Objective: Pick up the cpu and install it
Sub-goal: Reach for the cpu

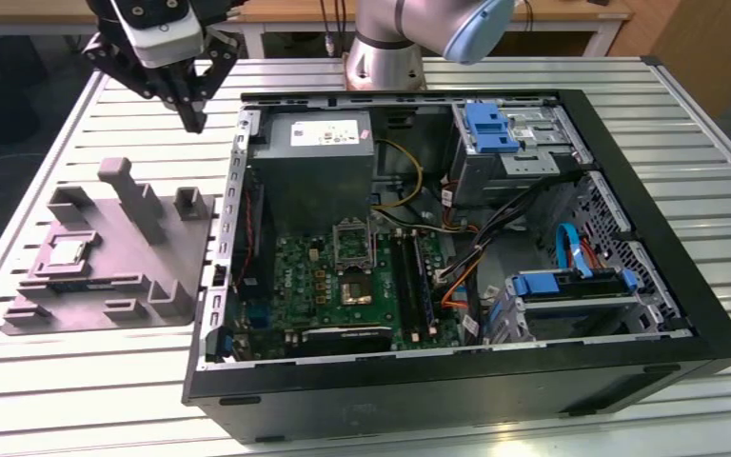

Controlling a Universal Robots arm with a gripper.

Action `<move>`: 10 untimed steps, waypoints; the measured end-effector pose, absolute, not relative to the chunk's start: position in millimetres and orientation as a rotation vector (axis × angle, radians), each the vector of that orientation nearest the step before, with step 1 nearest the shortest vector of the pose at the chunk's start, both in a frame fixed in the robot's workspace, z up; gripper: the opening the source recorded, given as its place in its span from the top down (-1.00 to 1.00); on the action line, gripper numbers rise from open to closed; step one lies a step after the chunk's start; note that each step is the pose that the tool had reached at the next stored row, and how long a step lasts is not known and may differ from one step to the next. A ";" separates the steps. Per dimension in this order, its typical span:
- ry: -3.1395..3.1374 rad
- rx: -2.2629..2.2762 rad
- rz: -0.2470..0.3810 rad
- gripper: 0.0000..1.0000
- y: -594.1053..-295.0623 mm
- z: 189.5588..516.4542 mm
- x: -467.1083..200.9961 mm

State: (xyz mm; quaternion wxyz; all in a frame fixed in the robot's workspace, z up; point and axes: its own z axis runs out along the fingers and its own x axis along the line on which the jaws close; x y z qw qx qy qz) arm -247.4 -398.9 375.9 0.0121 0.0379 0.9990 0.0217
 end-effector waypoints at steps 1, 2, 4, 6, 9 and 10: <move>3.115 0.118 0.068 0.79 -398.9 375.9 -247.6; 3.115 0.118 0.067 0.79 -398.9 375.9 -247.8; 3.115 0.118 0.068 0.79 -398.9 375.9 -248.2; 3.115 0.118 0.068 0.79 -398.9 375.8 -248.6; 3.114 0.118 0.068 0.79 -399.0 375.8 -249.2; 3.115 0.118 0.068 0.79 -398.9 375.8 -249.4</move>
